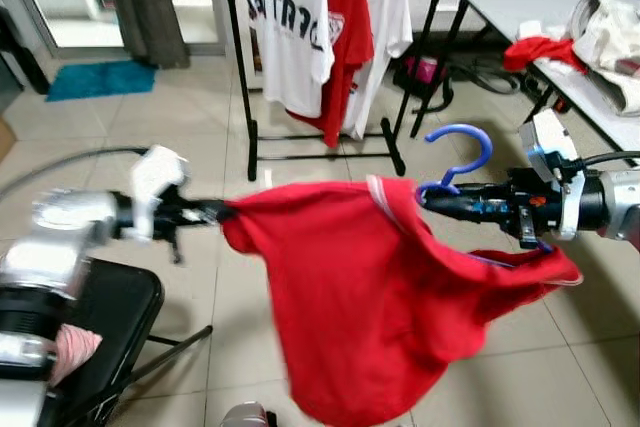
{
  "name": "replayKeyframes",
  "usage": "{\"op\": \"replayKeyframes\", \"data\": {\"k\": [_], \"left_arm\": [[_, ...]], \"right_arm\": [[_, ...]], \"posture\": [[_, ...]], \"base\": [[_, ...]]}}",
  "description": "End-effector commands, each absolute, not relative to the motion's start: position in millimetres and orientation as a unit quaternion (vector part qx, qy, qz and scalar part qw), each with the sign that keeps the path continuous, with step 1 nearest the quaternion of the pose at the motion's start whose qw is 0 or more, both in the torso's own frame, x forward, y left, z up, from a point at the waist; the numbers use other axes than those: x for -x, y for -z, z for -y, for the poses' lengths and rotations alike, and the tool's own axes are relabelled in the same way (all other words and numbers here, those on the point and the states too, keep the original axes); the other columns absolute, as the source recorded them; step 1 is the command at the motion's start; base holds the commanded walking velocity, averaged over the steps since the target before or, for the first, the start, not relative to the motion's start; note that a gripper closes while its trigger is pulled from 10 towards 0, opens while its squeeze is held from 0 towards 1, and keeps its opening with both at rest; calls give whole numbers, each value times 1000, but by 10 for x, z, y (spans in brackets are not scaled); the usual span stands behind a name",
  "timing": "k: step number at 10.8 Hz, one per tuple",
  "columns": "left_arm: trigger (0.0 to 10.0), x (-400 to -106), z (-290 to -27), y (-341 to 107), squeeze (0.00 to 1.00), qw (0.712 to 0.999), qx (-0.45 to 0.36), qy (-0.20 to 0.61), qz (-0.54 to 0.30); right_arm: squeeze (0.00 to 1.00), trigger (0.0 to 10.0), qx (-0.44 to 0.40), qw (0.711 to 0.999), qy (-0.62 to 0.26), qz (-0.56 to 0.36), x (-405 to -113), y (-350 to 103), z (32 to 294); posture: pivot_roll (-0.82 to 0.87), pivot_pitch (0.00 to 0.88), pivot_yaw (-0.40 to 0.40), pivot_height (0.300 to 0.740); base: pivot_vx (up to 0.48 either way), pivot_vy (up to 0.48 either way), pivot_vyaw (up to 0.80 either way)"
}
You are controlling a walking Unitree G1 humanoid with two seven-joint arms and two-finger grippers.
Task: Hang hanger
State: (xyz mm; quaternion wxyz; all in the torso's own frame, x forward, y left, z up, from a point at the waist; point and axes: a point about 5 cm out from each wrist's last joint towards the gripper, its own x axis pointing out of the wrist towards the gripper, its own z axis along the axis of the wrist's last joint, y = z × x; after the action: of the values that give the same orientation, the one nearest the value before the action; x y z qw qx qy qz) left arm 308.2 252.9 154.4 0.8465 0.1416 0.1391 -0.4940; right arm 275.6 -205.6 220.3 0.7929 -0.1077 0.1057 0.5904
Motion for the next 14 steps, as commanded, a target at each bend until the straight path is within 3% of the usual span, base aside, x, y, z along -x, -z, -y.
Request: {"op": "replayKeyframes", "data": {"k": [1,7,14], "left_arm": [[0,-3098,-2621,-1627,0,857,-146,476,-129],[0,-2961,-2930,-1524,0,888,-129,417,-144],[0,-2801,-3161,-1446,0,903,-125,378,-159]], "right_arm": [[0,10000,118,801,-582,-76,-2782,-2345,2087],[0,10000,116,816,-563,-62,-2813,-2419,2222],[0,10000,91,848,-519,-59,-2948,-2407,2482]], "posture": [[0,0,-22,740],[-11,0,-21,740],[-7,0,-35,740]], "base": [[0,0,0],[0,0,0],[0,0,0]]}}
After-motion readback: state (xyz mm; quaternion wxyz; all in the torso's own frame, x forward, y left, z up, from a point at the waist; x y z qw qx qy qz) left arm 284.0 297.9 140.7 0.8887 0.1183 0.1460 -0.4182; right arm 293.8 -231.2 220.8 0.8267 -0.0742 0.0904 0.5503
